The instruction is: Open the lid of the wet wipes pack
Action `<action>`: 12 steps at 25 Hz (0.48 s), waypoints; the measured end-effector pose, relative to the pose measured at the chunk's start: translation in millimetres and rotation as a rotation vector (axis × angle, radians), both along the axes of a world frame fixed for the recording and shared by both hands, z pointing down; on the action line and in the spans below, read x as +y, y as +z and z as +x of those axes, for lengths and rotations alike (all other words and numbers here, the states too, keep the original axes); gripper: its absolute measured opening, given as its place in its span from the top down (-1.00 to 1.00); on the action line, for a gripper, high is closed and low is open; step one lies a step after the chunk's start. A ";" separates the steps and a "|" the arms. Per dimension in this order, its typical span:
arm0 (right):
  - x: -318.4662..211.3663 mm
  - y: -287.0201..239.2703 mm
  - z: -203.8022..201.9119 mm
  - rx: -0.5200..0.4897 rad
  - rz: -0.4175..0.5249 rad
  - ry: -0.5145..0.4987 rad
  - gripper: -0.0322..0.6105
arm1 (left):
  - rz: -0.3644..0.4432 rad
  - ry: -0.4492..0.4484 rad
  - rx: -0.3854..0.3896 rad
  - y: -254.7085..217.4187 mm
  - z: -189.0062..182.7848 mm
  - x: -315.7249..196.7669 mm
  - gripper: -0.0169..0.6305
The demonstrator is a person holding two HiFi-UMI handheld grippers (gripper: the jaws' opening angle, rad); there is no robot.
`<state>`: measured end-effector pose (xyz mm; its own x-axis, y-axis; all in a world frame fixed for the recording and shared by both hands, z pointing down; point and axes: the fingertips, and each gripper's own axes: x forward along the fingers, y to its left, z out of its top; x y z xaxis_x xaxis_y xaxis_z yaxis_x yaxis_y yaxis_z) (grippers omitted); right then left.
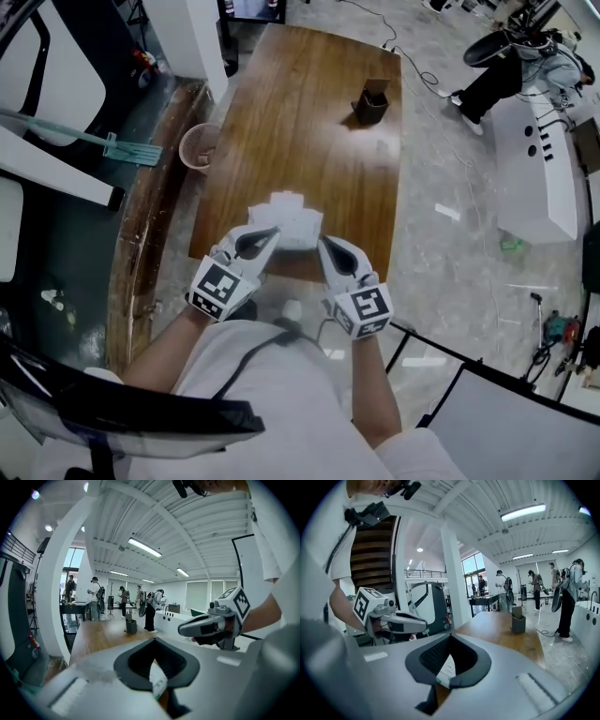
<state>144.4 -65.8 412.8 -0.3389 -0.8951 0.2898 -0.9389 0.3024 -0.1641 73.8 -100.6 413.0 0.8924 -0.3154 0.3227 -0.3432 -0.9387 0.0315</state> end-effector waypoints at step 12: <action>39.9 -42.4 -6.9 0.000 0.100 0.082 0.87 | 0.039 -0.023 0.054 -40.6 -16.2 16.2 0.94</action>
<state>137.5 -25.9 370.4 -0.2634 -0.9441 0.1982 -0.9612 0.2395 -0.1369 57.6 -84.4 372.4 0.9006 -0.3476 0.2608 -0.3635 -0.9315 0.0139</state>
